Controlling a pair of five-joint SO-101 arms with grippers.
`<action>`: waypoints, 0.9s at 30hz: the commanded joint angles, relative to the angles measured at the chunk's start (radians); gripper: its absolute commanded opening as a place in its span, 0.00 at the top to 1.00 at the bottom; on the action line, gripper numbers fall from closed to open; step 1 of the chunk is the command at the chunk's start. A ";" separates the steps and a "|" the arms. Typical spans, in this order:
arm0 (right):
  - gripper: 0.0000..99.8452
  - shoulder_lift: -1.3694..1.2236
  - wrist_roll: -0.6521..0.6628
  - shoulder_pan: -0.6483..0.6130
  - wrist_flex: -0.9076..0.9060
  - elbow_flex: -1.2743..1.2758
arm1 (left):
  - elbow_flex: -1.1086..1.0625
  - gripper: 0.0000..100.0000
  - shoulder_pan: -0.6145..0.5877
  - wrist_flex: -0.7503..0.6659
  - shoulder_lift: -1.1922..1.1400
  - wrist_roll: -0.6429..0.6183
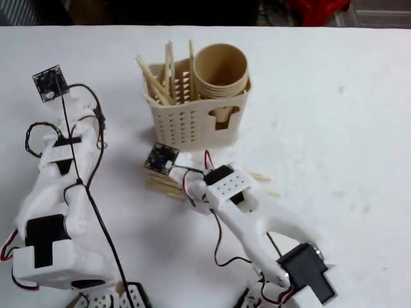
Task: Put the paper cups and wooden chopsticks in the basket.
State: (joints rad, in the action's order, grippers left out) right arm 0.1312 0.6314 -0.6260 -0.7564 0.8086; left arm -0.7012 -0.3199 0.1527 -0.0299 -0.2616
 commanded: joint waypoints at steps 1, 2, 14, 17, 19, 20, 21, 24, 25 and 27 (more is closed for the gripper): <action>0.98 0.002 0.009 0.007 0.012 -0.028 | 0.044 0.91 -0.012 0.006 0.007 0.009; 0.98 0.008 0.006 0.007 0.012 -0.025 | 0.044 0.91 -0.012 0.006 0.007 0.009; 0.98 0.274 -0.032 0.073 -0.051 0.029 | 0.048 0.91 -0.012 0.006 0.007 0.009; 0.98 0.343 -0.035 0.070 -0.047 0.069 | 0.048 0.91 -0.012 0.006 0.007 0.009; 0.98 0.378 -0.038 0.074 -0.045 0.075 | 0.048 0.91 -0.012 0.006 0.007 0.009; 0.98 0.389 -0.040 0.076 -0.048 0.075 | 0.048 0.91 -0.012 0.006 0.007 0.009; 0.98 0.398 -0.040 0.076 -0.051 0.077 | 0.048 0.91 -0.012 0.006 0.007 0.009; 0.98 0.414 -0.031 0.058 -0.044 0.107 | 0.048 0.91 -0.012 0.006 0.007 0.009; 0.98 0.415 -0.031 0.047 -0.044 0.112 | 0.048 0.91 -0.012 0.006 0.007 0.009; 0.98 0.407 -0.029 0.028 -0.044 0.114 | 0.048 0.91 -0.010 0.006 0.007 0.009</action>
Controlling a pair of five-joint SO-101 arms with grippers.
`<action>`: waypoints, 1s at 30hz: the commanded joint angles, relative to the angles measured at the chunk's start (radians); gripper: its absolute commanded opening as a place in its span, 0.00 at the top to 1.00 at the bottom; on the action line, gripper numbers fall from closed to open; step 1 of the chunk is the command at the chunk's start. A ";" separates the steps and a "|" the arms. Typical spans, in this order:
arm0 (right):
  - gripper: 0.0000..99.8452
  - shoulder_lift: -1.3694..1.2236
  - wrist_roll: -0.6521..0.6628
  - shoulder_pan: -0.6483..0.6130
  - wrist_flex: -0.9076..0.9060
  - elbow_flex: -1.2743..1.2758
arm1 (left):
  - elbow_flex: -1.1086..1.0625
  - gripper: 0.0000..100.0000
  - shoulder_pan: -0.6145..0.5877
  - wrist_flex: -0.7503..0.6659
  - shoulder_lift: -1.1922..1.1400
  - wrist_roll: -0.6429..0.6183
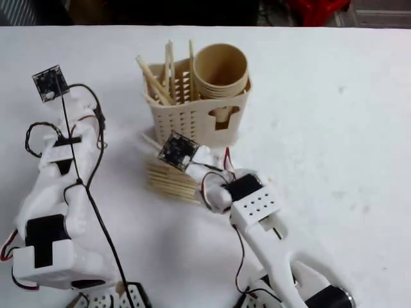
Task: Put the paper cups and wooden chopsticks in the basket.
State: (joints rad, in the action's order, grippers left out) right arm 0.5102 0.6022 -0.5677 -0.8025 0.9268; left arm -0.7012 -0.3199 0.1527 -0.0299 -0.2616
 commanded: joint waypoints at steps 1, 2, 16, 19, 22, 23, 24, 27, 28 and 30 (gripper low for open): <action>0.98 0.016 0.000 -0.038 0.002 -0.005 | 0.048 0.91 -0.010 0.006 0.007 0.009; 0.98 -0.002 0.000 -0.044 0.002 -0.005 | 0.048 0.91 -0.010 0.006 0.007 0.009; 0.86 -0.272 0.038 -0.101 0.064 -0.055 | 0.046 0.91 -0.012 0.006 0.007 0.009; 0.88 -0.272 0.035 -0.101 0.070 -0.057 | 0.048 0.91 -0.012 0.006 0.007 0.009; 0.88 -0.272 0.032 -0.101 0.065 -0.077 | 0.049 0.91 -0.012 0.006 0.007 0.009; 0.88 -0.272 0.032 -0.101 0.065 -0.084 | 0.049 0.91 -0.012 0.006 0.007 0.009; 0.88 -0.272 0.032 -0.101 0.067 -0.091 | 0.049 0.91 -0.012 0.006 0.007 0.009; 0.87 -0.272 0.032 -0.104 0.073 -0.098 | 0.049 0.91 -0.012 0.006 0.007 0.009; 0.87 -0.272 0.032 -0.105 0.073 -0.100 | 0.049 0.91 -0.012 0.006 0.007 0.009; 0.87 -0.274 0.032 -0.107 0.073 -0.103 | 0.049 0.91 -0.012 0.006 0.007 0.009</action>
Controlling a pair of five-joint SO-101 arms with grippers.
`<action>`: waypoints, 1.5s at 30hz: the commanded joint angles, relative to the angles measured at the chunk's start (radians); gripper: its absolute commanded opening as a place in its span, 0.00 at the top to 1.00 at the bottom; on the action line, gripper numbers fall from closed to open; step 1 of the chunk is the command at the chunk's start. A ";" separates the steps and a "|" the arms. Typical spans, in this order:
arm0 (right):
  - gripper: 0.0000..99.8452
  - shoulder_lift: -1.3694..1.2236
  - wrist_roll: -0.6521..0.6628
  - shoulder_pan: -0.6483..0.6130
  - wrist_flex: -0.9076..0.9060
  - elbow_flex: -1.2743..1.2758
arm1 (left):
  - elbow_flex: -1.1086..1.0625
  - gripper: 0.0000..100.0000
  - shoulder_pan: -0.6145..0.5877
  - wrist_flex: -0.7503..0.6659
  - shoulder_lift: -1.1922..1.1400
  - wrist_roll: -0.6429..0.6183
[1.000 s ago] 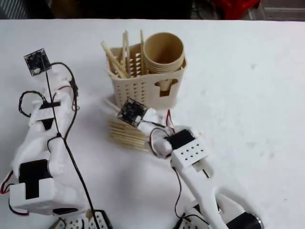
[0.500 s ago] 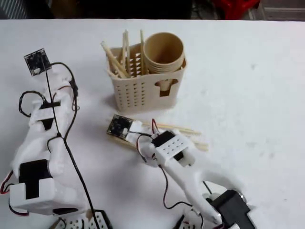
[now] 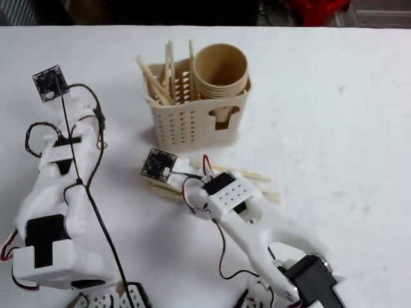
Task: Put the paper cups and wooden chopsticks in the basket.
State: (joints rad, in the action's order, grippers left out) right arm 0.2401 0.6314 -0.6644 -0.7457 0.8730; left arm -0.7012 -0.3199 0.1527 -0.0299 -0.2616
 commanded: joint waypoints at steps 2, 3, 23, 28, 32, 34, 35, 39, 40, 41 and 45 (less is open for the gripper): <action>0.87 -0.013 0.005 -0.015 0.030 -0.048 | 0.049 0.91 -0.012 0.006 0.007 0.009; 0.87 -0.015 0.005 -0.016 0.038 -0.043 | 0.049 0.91 -0.012 0.006 0.007 0.009; 0.97 -0.022 0.002 0.016 0.053 -0.032 | 0.044 0.91 -0.012 0.008 0.007 0.009; 0.98 0.097 -0.040 0.033 -0.013 -0.026 | 0.046 0.91 -0.012 0.008 0.007 0.009; 0.98 0.234 -0.052 0.031 -0.022 0.023 | 0.048 0.91 -0.012 0.008 0.007 0.009; 0.98 0.325 -0.052 0.033 -0.031 0.055 | 0.048 0.91 -0.012 0.008 0.007 0.009; 0.98 0.372 -0.054 0.033 -0.044 0.066 | 0.049 0.91 -0.012 0.008 0.007 0.009; 0.98 0.587 -0.137 0.031 -0.108 0.077 | 0.049 0.91 -0.012 0.008 0.007 0.009; 0.98 0.641 -0.164 0.031 -0.120 0.075 | 0.049 0.91 -0.012 0.008 0.007 0.009; 0.98 0.693 -0.187 0.028 -0.127 0.075 | 0.049 0.91 -0.012 0.008 0.007 0.009; 0.98 0.858 -0.249 0.027 -0.084 0.064 | 0.049 0.91 -0.012 0.008 0.007 0.009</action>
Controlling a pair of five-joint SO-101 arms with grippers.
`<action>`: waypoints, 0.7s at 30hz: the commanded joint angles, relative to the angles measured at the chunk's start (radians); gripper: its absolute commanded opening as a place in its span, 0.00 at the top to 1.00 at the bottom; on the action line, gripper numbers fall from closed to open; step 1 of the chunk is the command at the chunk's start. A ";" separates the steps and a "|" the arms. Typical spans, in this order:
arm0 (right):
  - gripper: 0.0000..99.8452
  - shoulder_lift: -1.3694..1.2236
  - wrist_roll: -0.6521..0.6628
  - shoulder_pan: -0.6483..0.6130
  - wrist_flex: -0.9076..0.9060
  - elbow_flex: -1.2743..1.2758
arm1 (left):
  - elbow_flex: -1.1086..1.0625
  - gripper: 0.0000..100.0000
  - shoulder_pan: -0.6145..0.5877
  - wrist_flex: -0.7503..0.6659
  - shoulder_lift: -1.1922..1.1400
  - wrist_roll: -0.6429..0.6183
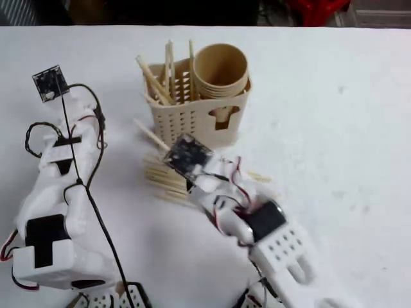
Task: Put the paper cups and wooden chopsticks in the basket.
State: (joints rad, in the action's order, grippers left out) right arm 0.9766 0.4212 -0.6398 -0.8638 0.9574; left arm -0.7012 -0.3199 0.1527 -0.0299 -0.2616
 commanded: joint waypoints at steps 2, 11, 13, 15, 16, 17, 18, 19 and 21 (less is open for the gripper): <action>0.98 0.171 -0.040 0.002 0.084 -0.049 | 0.049 0.91 -0.012 0.008 0.007 0.009; 0.98 -0.039 -0.041 0.002 0.237 -0.384 | 0.049 0.91 -0.012 0.008 0.007 0.009; 0.98 -0.150 -0.041 0.002 0.291 -0.466 | 0.048 0.91 -0.012 0.008 0.007 0.009; 0.98 -0.271 -0.041 0.002 0.364 -0.543 | 0.046 0.91 -0.012 0.008 0.007 0.009; 0.98 -0.329 -0.037 0.002 0.407 -0.577 | 0.044 0.91 -0.012 0.008 0.007 0.009; 0.98 -0.377 -0.034 0.002 0.447 -0.603 | 0.044 0.91 -0.012 0.008 0.007 0.009; 0.98 -0.426 -0.032 0.002 0.484 -0.624 | 0.044 0.91 -0.012 0.008 0.007 0.009; 0.98 -0.463 -0.032 0.007 0.524 -0.644 | 0.044 0.91 -0.012 0.008 0.007 0.009; 0.98 -0.513 -0.038 0.007 0.621 -0.664 | 0.046 0.91 -0.012 0.008 0.007 0.009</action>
State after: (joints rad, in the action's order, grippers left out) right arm 0.5240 0.3874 -0.6368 -0.3759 0.3775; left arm -0.7012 -0.3199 0.1527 -0.0299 -0.2616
